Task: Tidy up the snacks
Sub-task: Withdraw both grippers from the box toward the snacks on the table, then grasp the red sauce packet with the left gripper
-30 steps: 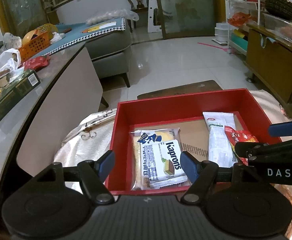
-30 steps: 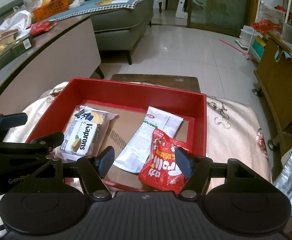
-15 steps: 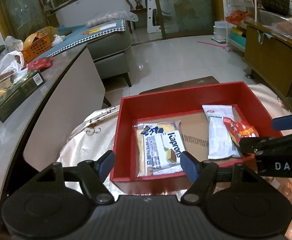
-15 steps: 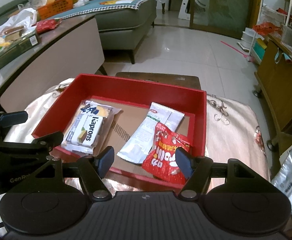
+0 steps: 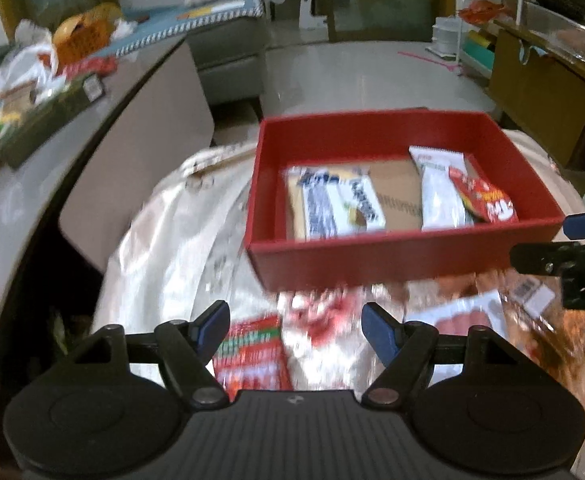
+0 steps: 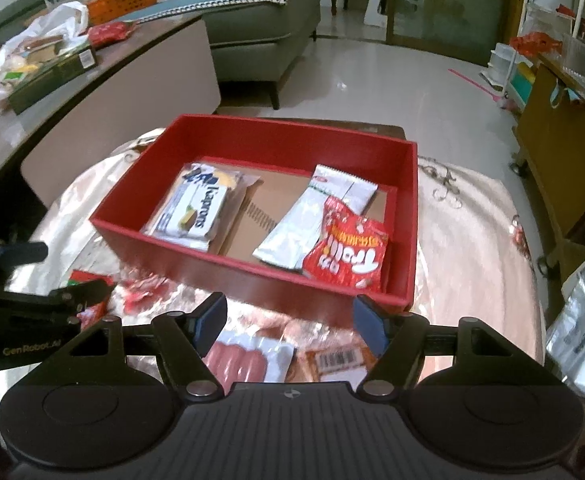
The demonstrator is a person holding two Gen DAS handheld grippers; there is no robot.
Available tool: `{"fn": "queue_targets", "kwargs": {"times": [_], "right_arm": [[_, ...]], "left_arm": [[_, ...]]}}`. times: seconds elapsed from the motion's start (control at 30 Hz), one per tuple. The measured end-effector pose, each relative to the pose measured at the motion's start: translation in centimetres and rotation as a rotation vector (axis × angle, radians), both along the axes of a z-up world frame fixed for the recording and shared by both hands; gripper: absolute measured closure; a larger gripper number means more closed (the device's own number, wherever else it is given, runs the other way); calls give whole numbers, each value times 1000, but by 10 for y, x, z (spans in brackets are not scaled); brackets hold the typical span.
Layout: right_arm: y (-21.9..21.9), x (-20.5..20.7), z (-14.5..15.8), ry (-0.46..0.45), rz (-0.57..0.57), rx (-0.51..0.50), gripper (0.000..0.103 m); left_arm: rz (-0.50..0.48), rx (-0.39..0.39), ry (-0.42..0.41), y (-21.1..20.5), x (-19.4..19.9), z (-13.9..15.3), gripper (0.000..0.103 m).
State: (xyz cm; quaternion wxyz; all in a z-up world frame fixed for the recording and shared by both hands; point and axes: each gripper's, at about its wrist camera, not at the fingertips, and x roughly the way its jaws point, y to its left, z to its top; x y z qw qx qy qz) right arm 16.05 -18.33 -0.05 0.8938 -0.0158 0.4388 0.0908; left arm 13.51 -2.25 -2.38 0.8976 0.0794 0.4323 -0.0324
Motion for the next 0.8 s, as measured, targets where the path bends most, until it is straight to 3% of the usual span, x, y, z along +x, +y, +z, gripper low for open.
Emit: {"fn": "queue_targets", "kwargs": {"times": [0.33, 0.53, 0.7, 0.73, 0.8], "right_arm": [[4, -26, 0, 15, 37, 11, 25], [1, -25, -4, 33, 41, 18, 24], [2, -22, -11, 53, 47, 16, 24], [2, -21, -13, 60, 49, 14, 24], [3, -18, -17, 75, 51, 13, 24]], "left_arm": [[161, -25, 132, 39, 0, -33, 36], [231, -127, 235, 48, 15, -58, 36], [269, -103, 224, 44, 24, -70, 28], [269, -108, 222, 44, 23, -70, 30], [254, -106, 215, 42, 19, -66, 53]]}}
